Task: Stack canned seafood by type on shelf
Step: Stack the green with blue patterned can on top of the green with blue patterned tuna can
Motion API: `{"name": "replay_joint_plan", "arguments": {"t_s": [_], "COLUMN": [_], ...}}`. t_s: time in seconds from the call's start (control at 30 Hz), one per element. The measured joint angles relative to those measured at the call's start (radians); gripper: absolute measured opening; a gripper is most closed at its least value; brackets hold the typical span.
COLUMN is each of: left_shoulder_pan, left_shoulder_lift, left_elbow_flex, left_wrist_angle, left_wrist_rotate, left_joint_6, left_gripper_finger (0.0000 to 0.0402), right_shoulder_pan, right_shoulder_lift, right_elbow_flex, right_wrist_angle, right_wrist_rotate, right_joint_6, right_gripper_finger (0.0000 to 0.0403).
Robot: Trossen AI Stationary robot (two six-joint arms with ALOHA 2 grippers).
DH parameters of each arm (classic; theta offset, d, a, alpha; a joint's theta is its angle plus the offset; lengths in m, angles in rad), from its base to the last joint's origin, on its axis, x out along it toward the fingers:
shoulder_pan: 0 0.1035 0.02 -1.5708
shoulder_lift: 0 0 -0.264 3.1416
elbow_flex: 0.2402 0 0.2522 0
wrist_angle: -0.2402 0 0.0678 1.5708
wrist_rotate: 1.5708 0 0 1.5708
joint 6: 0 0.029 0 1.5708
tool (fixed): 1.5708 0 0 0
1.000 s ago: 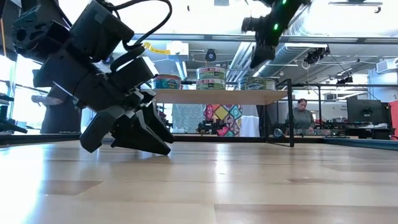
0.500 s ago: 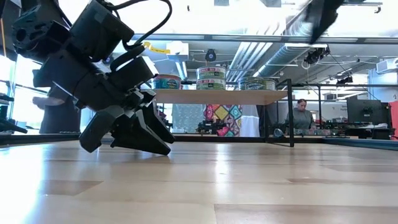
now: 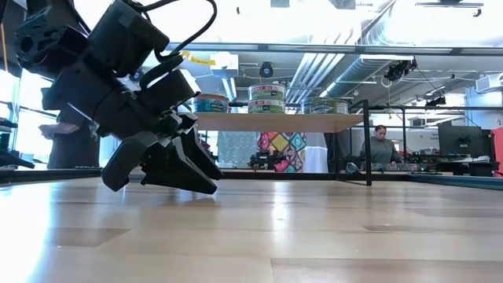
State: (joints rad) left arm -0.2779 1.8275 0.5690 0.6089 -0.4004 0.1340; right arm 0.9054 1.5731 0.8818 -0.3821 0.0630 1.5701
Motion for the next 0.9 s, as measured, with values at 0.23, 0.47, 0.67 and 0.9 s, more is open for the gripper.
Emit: {"name": "replay_joint_plan", "arguments": {"t_s": [0.23,0.47,0.67,0.9], "left_shoulder_pan": [0.001,0.001,0.000,0.000], "left_shoulder_lift": [0.000,0.000,0.000,0.000], "left_elbow_flex": [0.000,0.000,0.000,0.000], "left_wrist_angle": [0.029,0.040,0.040,0.034], "left_wrist_rotate": [0.000,0.002,0.003,0.007], "left_joint_6": [0.001,0.007,0.007,0.005], "left_gripper_finger": [0.0200,0.0200,0.0200,0.0200], "right_shoulder_pan": [-0.077,-0.251,-0.400,-0.435], "right_shoulder_lift": [0.070,0.103,0.115,0.105], "right_elbow_flex": [-0.011,-0.014,-0.019,-0.017], "right_wrist_angle": [0.073,0.135,0.200,0.431], "right_wrist_rotate": [-0.043,0.209,0.422,0.445], "right_joint_6": [-0.087,-0.244,-0.392,-0.831], "right_gripper_finger": [0.0015,0.0005,0.0005,0.0035]}}
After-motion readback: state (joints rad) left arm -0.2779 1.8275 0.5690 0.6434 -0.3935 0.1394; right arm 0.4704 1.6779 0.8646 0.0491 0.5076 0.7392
